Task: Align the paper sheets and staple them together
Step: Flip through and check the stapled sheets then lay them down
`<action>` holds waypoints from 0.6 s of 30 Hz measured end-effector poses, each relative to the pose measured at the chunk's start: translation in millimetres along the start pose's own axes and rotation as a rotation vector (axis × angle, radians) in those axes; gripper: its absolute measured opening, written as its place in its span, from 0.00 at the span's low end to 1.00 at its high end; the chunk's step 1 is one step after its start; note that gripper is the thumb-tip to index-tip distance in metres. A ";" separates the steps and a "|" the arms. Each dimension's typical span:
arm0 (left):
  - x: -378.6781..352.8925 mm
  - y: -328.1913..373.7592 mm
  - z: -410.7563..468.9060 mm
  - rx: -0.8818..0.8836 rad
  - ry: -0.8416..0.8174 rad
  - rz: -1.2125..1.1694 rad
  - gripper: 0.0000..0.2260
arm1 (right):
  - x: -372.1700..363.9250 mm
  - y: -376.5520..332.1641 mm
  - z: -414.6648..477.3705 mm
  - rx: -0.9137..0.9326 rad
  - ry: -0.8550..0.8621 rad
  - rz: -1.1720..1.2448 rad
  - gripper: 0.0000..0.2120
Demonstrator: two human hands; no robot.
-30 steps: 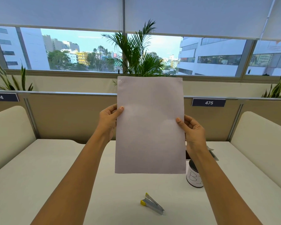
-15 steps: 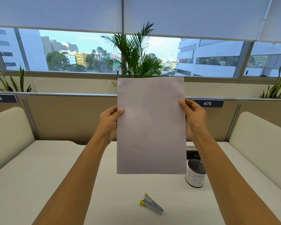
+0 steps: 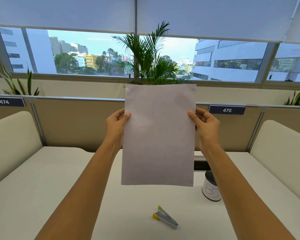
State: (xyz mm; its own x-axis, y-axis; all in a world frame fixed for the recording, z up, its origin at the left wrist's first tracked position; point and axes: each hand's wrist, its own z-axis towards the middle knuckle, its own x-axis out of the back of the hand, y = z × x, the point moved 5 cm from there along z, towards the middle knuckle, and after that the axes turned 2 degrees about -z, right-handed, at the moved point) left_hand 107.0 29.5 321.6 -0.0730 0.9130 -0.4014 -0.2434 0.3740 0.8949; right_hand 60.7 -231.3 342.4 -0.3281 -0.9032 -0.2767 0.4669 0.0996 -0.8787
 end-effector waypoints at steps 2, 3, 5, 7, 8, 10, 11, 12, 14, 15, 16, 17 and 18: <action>5.0 0.4 0.7 -0.035 0.077 0.100 0.18 | -6.6 2.7 -2.4 0.011 0.019 -0.009 0.08; 8.3 2.3 0.0 -0.076 0.129 0.192 0.21 | -12.2 5.4 -3.7 0.013 0.022 -0.018 0.08; 11.7 8.0 -4.7 -0.182 0.214 0.354 0.24 | -24.7 11.1 -7.0 0.025 0.016 -0.036 0.06; 9.8 10.3 -10.0 -0.253 0.202 0.401 0.22 | -41.7 18.6 -12.0 0.054 0.002 -0.074 0.05; 7.5 9.5 -11.9 -0.265 0.153 0.382 0.19 | -53.0 24.4 -15.3 0.072 -0.005 -0.111 0.04; -3.8 4.9 -18.3 -0.213 0.023 0.333 0.16 | -73.5 32.5 -24.6 0.142 -0.031 -0.235 0.04; -6.9 2.1 -19.8 -0.163 -0.028 0.312 0.15 | -85.9 36.9 -30.9 0.186 -0.059 -0.298 0.04; -7.1 -1.1 -19.0 -0.111 -0.060 0.281 0.15 | -99.5 41.0 -38.2 0.229 -0.092 -0.345 0.05; 0.0 -5.7 -13.7 -0.044 -0.063 0.238 0.15 | -123.8 51.9 -52.0 0.288 -0.149 -0.406 0.06; 6.9 -6.2 -9.6 -0.038 -0.047 0.238 0.16 | -135.2 58.9 -57.7 0.304 -0.172 -0.429 0.07; 14.3 -6.4 -5.0 -0.044 -0.028 0.250 0.17 | -145.3 66.5 -62.1 0.311 -0.197 -0.451 0.09; 22.2 -6.2 -0.6 -0.058 -0.004 0.275 0.16 | -154.6 74.1 -65.5 0.317 -0.228 -0.476 0.10; 31.8 -6.2 4.5 -0.072 0.021 0.309 0.14 | -164.4 82.7 -68.6 0.323 -0.267 -0.506 0.12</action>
State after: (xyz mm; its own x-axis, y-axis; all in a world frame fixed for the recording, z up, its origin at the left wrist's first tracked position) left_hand 110.5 57.0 304.2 -0.1742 0.9777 -0.1175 -0.2741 0.0665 0.9594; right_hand 96.9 -45.9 288.5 -0.3762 -0.8823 0.2830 0.5449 -0.4577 -0.7026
